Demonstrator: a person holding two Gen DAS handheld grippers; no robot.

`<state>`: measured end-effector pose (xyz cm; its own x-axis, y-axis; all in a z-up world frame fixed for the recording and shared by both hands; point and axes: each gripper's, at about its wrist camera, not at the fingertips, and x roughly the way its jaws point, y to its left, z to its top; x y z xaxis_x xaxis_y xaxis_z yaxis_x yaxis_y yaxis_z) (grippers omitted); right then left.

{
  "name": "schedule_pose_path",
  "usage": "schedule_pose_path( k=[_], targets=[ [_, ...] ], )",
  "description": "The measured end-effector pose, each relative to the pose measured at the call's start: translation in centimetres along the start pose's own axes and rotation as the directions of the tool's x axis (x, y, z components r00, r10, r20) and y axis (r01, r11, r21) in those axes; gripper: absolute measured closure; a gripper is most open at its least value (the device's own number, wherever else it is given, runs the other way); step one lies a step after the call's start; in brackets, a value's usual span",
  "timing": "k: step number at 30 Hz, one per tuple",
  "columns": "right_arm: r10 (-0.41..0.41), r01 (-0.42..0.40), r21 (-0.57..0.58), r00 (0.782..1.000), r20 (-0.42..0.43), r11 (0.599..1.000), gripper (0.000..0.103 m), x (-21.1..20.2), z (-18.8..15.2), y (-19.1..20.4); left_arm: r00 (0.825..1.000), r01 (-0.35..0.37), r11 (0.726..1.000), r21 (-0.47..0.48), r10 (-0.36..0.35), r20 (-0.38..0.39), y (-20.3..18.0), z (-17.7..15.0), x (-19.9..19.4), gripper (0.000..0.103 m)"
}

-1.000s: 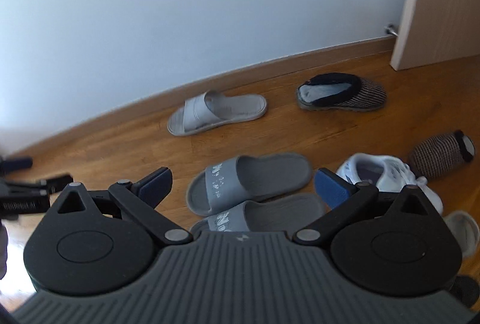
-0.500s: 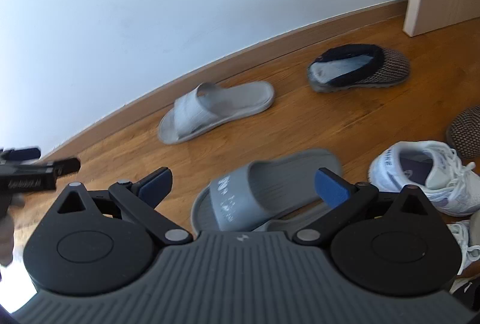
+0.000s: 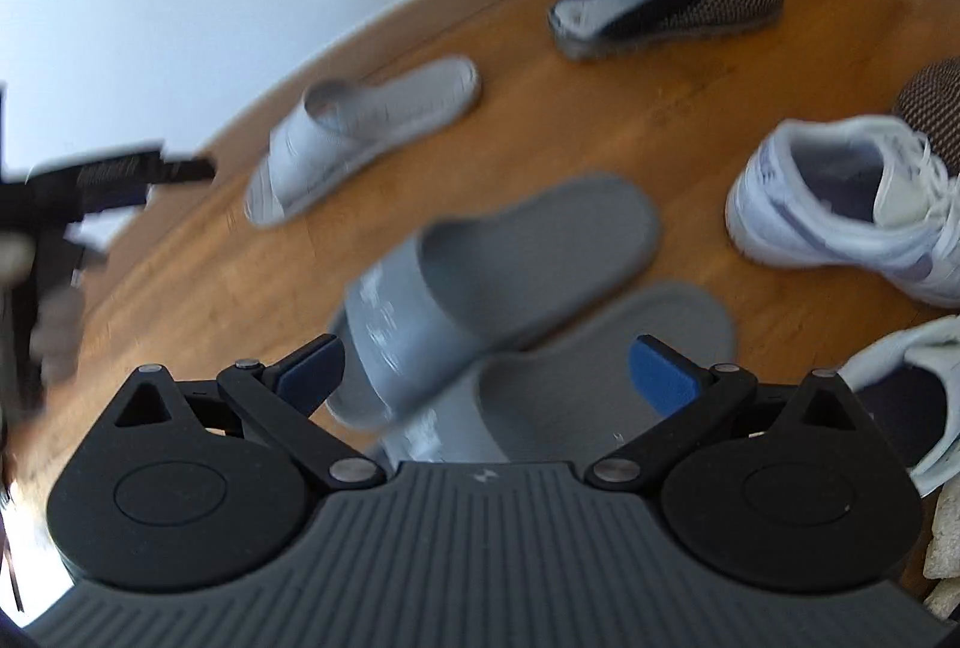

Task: Organize scattered shoes
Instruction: 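Grasp the light grey cloth slipper with the left gripper and lift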

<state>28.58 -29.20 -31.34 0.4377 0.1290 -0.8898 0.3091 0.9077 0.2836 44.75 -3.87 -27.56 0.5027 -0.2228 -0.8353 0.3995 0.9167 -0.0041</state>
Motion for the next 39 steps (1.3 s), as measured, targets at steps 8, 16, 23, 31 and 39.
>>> schedule_pose_path(
  k=[8, 16, 23, 31, 39],
  targets=[
    [-0.046, 0.048, 0.074, 0.998, -0.029, 0.996, 0.001, -0.6, -1.9, -3.0, 1.0, 0.003, 1.0, -0.008, -0.003, -0.03, -2.3, -4.9, -0.3, 0.018],
    [-0.009, 0.018, -0.197, 0.999, 0.049, 0.98, 0.001, -6.6, -2.4, -1.3, 0.998, -0.041, 0.997, 0.067, 0.044, -0.033, -1.9, -2.2, 0.5, 0.015],
    [0.164, -0.145, -0.211, 0.984, 0.076, 0.967, 0.001, -5.7, -1.5, -1.5, 0.999, -0.007, 0.999, 0.031, 0.005, 0.052, -1.7, 3.6, 7.1, 0.015],
    [0.148, -0.136, -0.137, 0.986, 0.079, 0.981, 0.001, -6.9, -2.5, -3.1, 0.996, -0.016, 0.965, -0.262, -0.007, -0.089, 0.7, 7.2, 13.8, 0.021],
    [0.116, -0.108, -0.108, 0.99, 0.074, 0.988, 0.001, -5.5, -2.6, -4.6, 0.999, -0.043, 0.885, -0.463, 0.033, -0.029, 2.5, 3.7, 14.1, 0.057]
  ],
)
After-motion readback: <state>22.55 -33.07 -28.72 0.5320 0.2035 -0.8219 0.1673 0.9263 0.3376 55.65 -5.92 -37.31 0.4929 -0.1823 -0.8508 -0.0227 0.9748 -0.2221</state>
